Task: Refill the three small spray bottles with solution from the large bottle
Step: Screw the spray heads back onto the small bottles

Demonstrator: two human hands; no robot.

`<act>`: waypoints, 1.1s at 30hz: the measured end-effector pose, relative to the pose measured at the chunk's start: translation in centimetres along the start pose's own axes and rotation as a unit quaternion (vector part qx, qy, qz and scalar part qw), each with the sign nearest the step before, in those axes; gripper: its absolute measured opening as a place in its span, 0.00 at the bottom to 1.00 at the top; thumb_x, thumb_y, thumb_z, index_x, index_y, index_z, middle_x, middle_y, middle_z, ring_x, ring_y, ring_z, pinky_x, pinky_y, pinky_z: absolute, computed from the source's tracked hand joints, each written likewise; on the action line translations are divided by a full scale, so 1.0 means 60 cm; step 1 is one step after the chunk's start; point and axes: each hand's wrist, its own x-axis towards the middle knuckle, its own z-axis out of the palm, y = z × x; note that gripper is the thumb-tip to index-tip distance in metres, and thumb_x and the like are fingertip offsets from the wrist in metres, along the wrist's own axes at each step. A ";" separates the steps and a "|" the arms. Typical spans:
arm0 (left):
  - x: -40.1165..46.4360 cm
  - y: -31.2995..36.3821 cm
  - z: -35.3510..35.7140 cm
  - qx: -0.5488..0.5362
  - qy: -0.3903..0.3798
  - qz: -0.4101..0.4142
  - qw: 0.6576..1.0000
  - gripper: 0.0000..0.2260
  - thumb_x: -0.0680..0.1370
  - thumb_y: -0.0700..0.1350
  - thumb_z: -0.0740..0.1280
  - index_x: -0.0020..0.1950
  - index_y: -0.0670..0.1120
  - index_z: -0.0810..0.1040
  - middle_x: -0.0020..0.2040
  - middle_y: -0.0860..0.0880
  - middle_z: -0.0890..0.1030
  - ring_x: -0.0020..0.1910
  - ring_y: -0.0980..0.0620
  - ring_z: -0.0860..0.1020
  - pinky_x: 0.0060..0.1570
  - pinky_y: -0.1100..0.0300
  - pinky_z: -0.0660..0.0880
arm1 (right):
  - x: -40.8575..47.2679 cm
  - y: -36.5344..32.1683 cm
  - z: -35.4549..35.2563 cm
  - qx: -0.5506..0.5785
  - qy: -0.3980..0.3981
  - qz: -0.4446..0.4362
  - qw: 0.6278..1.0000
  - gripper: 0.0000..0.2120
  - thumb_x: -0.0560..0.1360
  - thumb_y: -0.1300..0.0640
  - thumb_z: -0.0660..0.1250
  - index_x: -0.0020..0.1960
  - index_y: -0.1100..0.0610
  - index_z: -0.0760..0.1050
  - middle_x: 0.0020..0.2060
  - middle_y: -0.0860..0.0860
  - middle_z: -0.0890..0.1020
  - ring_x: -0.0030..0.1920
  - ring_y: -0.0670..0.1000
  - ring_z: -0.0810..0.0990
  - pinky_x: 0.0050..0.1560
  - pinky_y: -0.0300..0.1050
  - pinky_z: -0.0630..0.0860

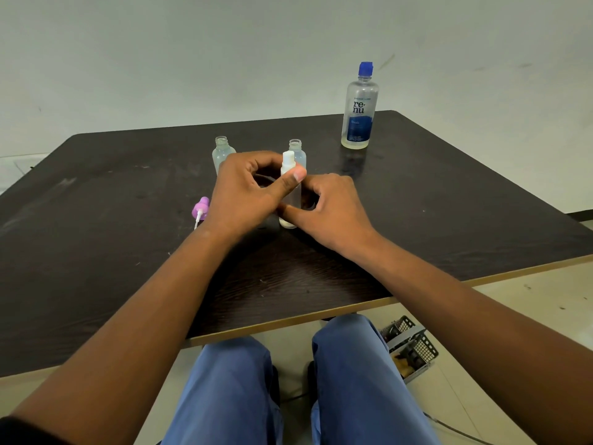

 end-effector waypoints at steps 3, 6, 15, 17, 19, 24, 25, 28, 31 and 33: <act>0.000 0.002 -0.002 -0.019 0.037 -0.020 0.999 0.11 0.75 0.50 0.80 0.49 0.44 0.88 0.42 0.50 0.88 0.41 0.52 0.87 0.39 0.57 0.83 | -0.002 -0.001 0.000 -0.011 0.012 -0.001 1.000 0.15 0.73 0.43 0.79 0.43 0.55 0.85 0.34 0.46 0.84 0.33 0.45 0.79 0.36 0.39 0.68; 0.002 0.001 0.000 -0.031 0.040 -0.022 0.998 0.09 0.75 0.48 0.81 0.46 0.43 0.88 0.39 0.50 0.87 0.35 0.57 0.84 0.34 0.63 0.78 | -0.001 0.000 0.001 -0.005 0.013 0.000 1.000 0.16 0.73 0.42 0.79 0.43 0.55 0.85 0.34 0.47 0.84 0.34 0.47 0.81 0.35 0.41 0.70; 0.000 0.005 -0.001 0.000 0.026 0.014 1.000 0.04 0.78 0.44 0.78 0.52 0.48 0.88 0.45 0.56 0.87 0.42 0.62 0.86 0.41 0.68 0.79 | -0.002 0.001 0.002 0.014 0.004 0.006 1.000 0.16 0.73 0.42 0.79 0.41 0.56 0.85 0.33 0.48 0.85 0.35 0.48 0.82 0.35 0.45 0.75; 0.000 0.006 -0.001 0.006 0.024 0.019 1.000 0.05 0.79 0.43 0.77 0.54 0.48 0.88 0.46 0.56 0.88 0.44 0.63 0.86 0.44 0.67 0.80 | -0.001 0.002 0.001 0.014 0.004 0.007 1.000 0.17 0.73 0.42 0.79 0.41 0.56 0.84 0.33 0.48 0.85 0.35 0.49 0.83 0.36 0.49 0.77; 0.002 0.006 -0.003 0.010 0.019 0.025 0.999 0.04 0.79 0.42 0.77 0.54 0.46 0.88 0.46 0.56 0.87 0.45 0.63 0.86 0.45 0.68 0.80 | -0.002 0.001 0.002 0.015 0.003 0.010 1.000 0.17 0.73 0.42 0.79 0.41 0.56 0.85 0.33 0.49 0.85 0.35 0.50 0.83 0.37 0.53 0.79; 0.002 0.004 -0.003 0.010 0.011 0.022 1.000 0.04 0.79 0.42 0.76 0.52 0.43 0.89 0.44 0.55 0.88 0.41 0.65 0.85 0.40 0.70 0.77 | -0.003 -0.001 0.001 0.015 0.004 0.005 1.000 0.17 0.73 0.43 0.79 0.40 0.56 0.83 0.32 0.47 0.84 0.33 0.47 0.81 0.35 0.48 0.76; 0.002 0.004 -0.003 0.002 0.012 0.017 1.000 0.05 0.79 0.43 0.77 0.52 0.43 0.89 0.45 0.54 0.88 0.41 0.62 0.86 0.39 0.69 0.78 | -0.003 -0.001 0.000 0.009 0.003 0.003 1.000 0.16 0.73 0.43 0.79 0.39 0.54 0.82 0.31 0.45 0.82 0.33 0.46 0.80 0.34 0.43 0.73; 0.000 0.001 -0.008 -0.019 -0.001 0.005 1.000 0.07 0.79 0.46 0.77 0.53 0.44 0.89 0.45 0.52 0.89 0.43 0.54 0.88 0.38 0.59 0.83 | -0.003 -0.001 -0.002 -0.020 0.004 -0.010 1.000 0.15 0.74 0.43 0.79 0.43 0.55 0.84 0.32 0.43 0.80 0.32 0.43 0.78 0.35 0.36 0.67; 0.000 -0.002 -0.015 -0.007 -0.025 0.009 1.000 0.09 0.79 0.48 0.78 0.54 0.44 0.88 0.46 0.50 0.89 0.45 0.49 0.88 0.43 0.48 0.86 | -0.003 -0.003 -0.001 -0.036 0.009 -0.021 0.999 0.17 0.74 0.41 0.78 0.47 0.56 0.85 0.33 0.44 0.81 0.33 0.45 0.78 0.36 0.36 0.67; 0.001 -0.003 -0.018 0.010 -0.024 0.015 1.000 0.09 0.78 0.48 0.78 0.54 0.44 0.88 0.45 0.50 0.88 0.44 0.49 0.88 0.44 0.46 0.86 | -0.003 -0.004 0.000 -0.049 0.006 -0.026 0.998 0.18 0.74 0.41 0.78 0.48 0.56 0.84 0.33 0.45 0.81 0.33 0.46 0.78 0.36 0.38 0.67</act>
